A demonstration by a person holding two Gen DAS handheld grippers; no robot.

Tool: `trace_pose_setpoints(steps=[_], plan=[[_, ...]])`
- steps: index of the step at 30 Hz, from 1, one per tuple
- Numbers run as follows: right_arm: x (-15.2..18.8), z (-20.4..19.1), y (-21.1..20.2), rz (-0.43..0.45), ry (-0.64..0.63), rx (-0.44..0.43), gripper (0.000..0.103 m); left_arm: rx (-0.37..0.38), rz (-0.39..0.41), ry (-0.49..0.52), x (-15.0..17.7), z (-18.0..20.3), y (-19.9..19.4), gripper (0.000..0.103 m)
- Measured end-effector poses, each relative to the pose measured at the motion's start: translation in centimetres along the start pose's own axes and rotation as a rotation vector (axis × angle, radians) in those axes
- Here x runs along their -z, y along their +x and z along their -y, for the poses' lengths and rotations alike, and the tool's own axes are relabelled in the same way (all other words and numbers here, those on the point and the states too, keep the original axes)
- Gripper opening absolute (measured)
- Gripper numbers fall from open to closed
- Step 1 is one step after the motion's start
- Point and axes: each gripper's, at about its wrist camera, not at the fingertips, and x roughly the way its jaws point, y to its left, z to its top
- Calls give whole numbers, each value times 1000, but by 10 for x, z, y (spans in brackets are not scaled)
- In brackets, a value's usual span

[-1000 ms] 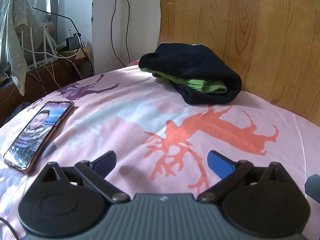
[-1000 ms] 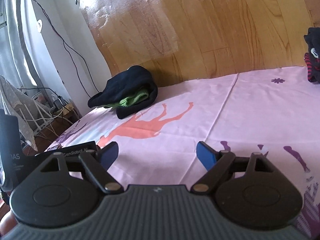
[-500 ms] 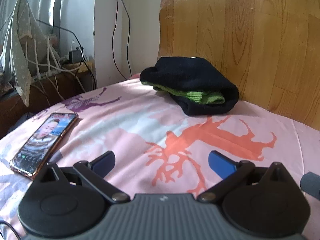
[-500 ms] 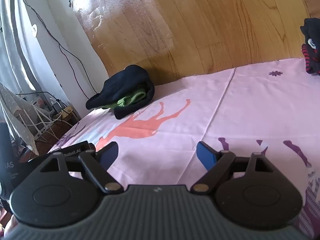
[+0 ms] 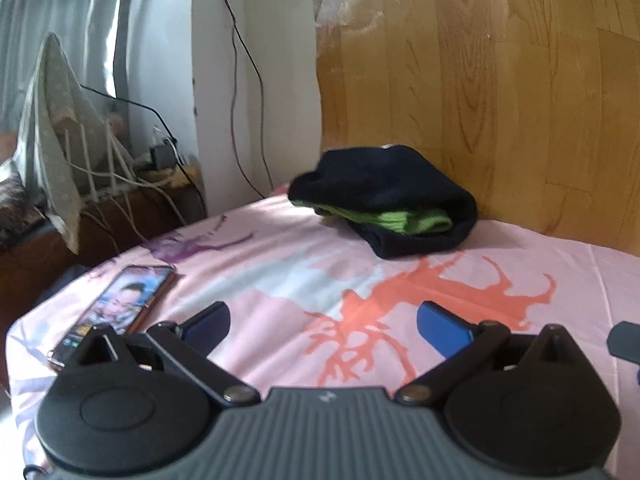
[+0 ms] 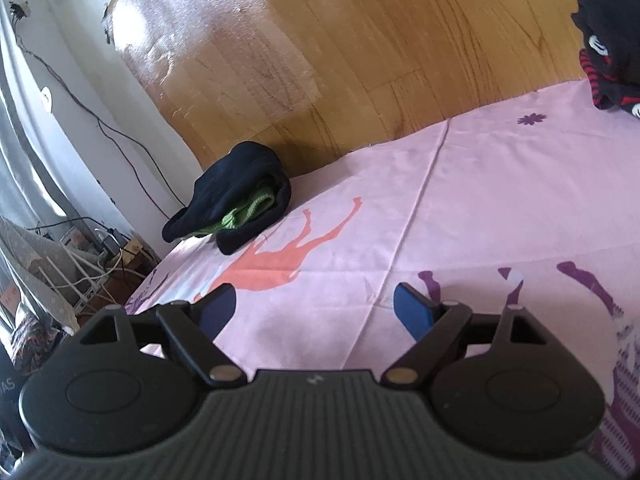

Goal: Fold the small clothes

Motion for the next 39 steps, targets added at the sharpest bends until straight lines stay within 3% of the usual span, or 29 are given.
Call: trace_pose_setpoints(steps=[5,11,24,30,35,39], plan=[[-1,2,0,-1,12,2,88,5,-14,-4,0,-1,0,103],[-1,3,0,-3,20,1,88,73,-135,-2,0,-2,11,103],[-1,6,-1,-4,42,1,88,84,-158,13,1,-1,12,103],[-2,6,-1,-5,45,1,88,97,-133,11,1,-3,7,103],[-2,7,-1,-5,44,1,88,63,-105,23,0,-3,6,103],[-2,7,-1,-6,44,0,88,89,-116,17,0,-4,8,103]])
